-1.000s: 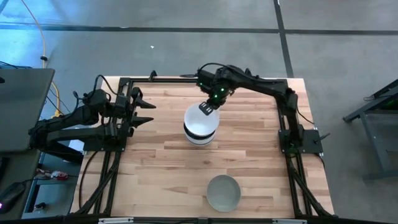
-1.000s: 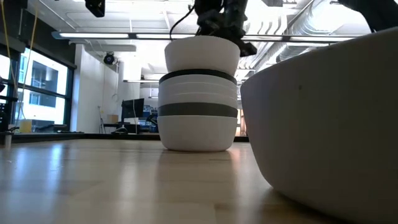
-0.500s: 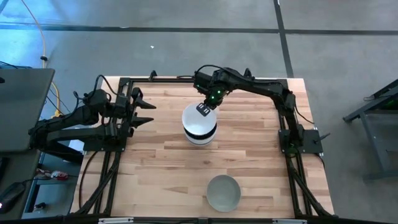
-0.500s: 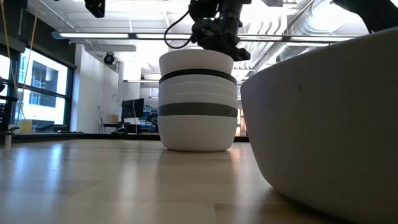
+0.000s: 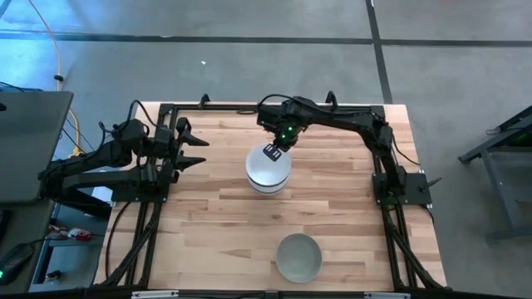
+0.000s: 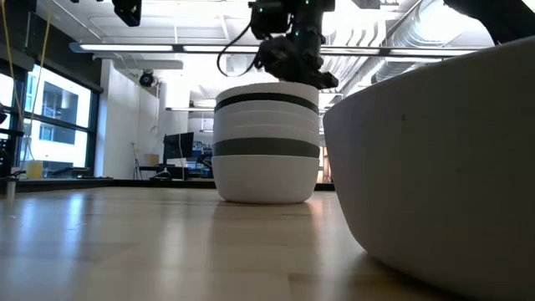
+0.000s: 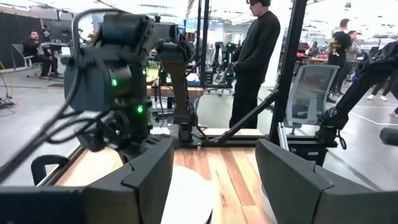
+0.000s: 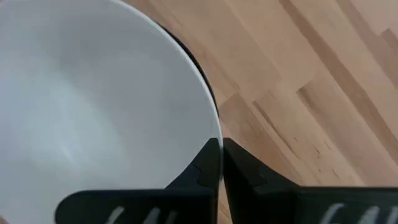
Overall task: Nest bowls inside each other
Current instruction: Stack the white bowl on top of the black bowl
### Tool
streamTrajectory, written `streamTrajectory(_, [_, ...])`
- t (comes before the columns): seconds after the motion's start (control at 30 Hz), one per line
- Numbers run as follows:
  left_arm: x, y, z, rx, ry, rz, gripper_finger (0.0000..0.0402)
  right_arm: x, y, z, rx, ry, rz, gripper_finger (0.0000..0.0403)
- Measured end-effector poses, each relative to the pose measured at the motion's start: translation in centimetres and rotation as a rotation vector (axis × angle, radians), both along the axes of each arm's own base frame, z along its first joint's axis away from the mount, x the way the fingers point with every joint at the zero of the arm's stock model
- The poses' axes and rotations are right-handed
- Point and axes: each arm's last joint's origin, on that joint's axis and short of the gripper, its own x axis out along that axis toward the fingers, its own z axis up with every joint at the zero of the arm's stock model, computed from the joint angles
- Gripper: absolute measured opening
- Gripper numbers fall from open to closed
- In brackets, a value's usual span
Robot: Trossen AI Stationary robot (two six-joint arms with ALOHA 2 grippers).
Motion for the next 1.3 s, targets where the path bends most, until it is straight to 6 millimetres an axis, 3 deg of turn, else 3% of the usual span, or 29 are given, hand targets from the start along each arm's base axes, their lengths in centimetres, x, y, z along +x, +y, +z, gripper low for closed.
streamTrajectory(0.23, [0.0,0.0,0.0,-0.007,-0.001,-0.001,0.0216,0.0,0.1,-3.0,0.026,0.035,0.011,0.0])
streamTrajectory(0.47, [0.0,0.0,0.0,-0.007,-0.001,0.0,0.0216,0.4,0.0,-3.0,0.017,0.001,0.037,0.0011])
streamTrajectory(0.73, [0.0,0.0,0.0,-0.007,-0.002,0.0,0.0216,0.1,0.2,-1.5,0.004,0.001,0.064,0.0071])
streamTrajectory(0.93, [0.0,0.0,0.0,-0.018,0.001,0.0,0.0216,0.2,0.5,-0.6,-0.004,-0.015,0.097,0.0089])
streamTrajectory(1.3, [1.0,0.2,-1.6,-0.097,0.152,-0.014,0.0216,-0.6,4.6,3.7,-0.028,0.005,0.43,0.009])
